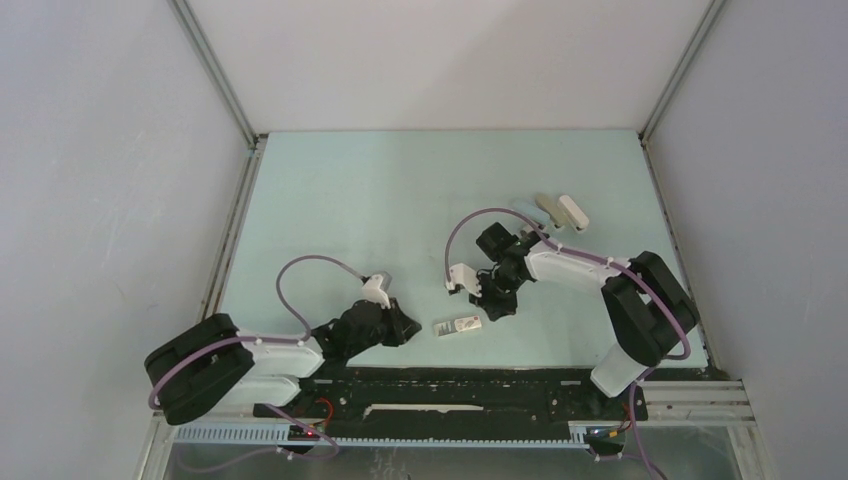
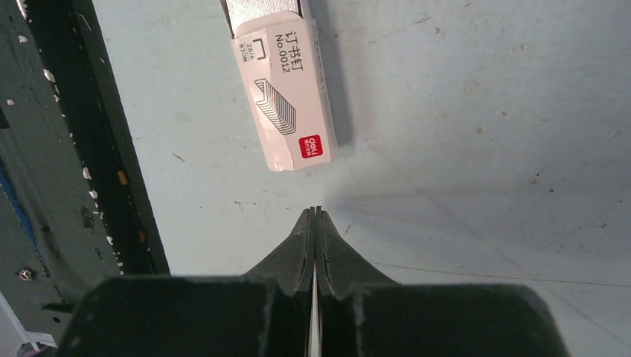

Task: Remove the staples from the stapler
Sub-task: Close the staple box at the center of the board.

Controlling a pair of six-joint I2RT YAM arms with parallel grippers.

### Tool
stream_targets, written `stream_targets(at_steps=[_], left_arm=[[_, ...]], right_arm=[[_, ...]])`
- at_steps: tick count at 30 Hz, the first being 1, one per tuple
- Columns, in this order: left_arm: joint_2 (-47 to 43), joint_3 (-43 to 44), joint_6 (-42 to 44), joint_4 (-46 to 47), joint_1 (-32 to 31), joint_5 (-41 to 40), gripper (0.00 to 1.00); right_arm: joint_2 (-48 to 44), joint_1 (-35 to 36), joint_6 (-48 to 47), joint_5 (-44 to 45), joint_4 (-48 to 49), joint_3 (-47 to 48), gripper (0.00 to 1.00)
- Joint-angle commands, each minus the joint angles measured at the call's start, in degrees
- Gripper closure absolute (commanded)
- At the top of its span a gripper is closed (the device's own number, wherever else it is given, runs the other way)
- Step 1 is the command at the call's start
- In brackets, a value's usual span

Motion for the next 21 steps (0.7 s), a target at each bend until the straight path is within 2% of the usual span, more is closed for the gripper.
stream_targets(at_steps=[1,10,21], left_arm=[[3.3,2.4,-1.2,1.8,-1.0,3.6,0.85],[10.5,4.5,-1.9,4.9,-1.6,5.3,0.87],[12.6,5.6,-2.1,5.1,-1.7,7.0,0.89]], right_arm=[[0.4,1.0,0.1,0.6,-0.7,2.0,0.98],[3.1,3.0,1.5,0.9,-0.7,2.8,0.97],[5.2,4.4,3.9,2.3,1.3,3.5,0.97]])
